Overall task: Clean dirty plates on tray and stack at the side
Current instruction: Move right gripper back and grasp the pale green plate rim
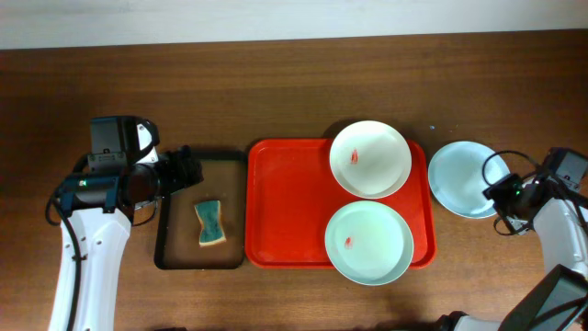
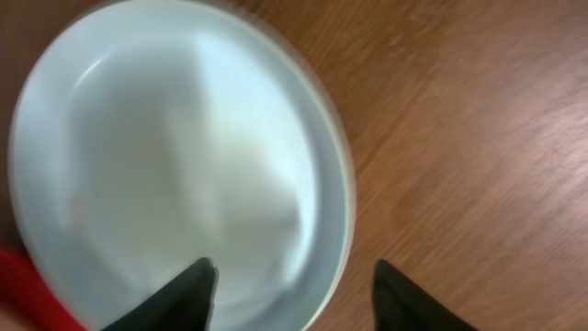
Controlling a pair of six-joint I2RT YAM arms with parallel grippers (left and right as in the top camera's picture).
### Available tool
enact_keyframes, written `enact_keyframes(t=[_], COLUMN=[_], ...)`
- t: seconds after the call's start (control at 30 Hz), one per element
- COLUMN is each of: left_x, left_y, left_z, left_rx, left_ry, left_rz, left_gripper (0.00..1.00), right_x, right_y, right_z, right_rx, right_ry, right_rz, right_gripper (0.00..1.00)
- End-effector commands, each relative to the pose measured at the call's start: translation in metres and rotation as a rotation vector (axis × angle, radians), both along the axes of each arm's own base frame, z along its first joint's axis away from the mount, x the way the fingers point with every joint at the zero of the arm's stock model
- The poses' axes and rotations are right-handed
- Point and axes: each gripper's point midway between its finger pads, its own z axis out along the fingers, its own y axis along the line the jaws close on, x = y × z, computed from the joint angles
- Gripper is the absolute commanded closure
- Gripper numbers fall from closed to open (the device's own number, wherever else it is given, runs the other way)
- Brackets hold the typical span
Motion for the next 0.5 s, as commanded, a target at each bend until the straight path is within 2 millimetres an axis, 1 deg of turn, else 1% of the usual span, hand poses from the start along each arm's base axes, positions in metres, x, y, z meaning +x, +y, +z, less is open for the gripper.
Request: enact_keyframes(t=[0.0,0.07,0.1,0.13,0.17,0.23,0.27,0.33,0.37,0.4,0.43,0.47], left_x=[0.001,0.002,0.001,0.001,0.001,0.001,0.002,0.001,0.001,0.001,0.002,0.001], left_y=[0.000,0.000,0.000,0.000,0.000,0.000,0.000,0.000,0.000,0.000,0.000,0.000], left_z=[0.007,0.007,0.007,0.007,0.007,0.007,0.007,0.007,0.007,0.007,0.007,0.007], left_rx=[-0.004,-0.004,-0.004,-0.004,-0.004,-0.004,-0.004,-0.005,-0.004,-0.004,-0.004,-0.004], left_ry=[-0.020,-0.020,-0.020,-0.020,-0.020,-0.020,-0.020,-0.020,-0.020,-0.020,-0.020,-0.020], left_rz=[0.000,0.000,0.000,0.000,0.000,0.000,0.000,0.000,0.000,0.000,0.000,0.000], left_gripper=[0.01,0.01,0.01,0.01,0.01,0.01,0.01,0.01,0.01,0.01,0.01,0.01], right_x=[0.001,-0.017,-0.029,-0.039,-0.045,-0.050,-0.054,-0.062,-0.062,-0.064,-0.065,-0.065], right_y=[0.027,0.059,0.076,0.098,0.121,0.138,0.150,0.160,0.165,0.176,0.183,0.187], right_z=[0.011,0.021,0.021,0.019,0.019,0.018,0.018,0.015,0.016,0.016,0.016,0.015], right_rx=[0.085,0.154,0.179,0.208,0.224,0.220,0.203,0.155,0.152,0.145,0.141,0.135], right_ry=[-0.012,0.086,0.139,0.197,0.243,0.284,0.319,0.384,0.387,0.397,0.401,0.404], right_rz=[0.178,0.261,0.328,0.405,0.484,0.555,0.602,0.612,0.632,0.672,0.690,0.704], right_gripper=[0.41,0.41,0.41,0.42,0.43,0.43,0.43,0.43,0.43,0.43,0.44,0.44])
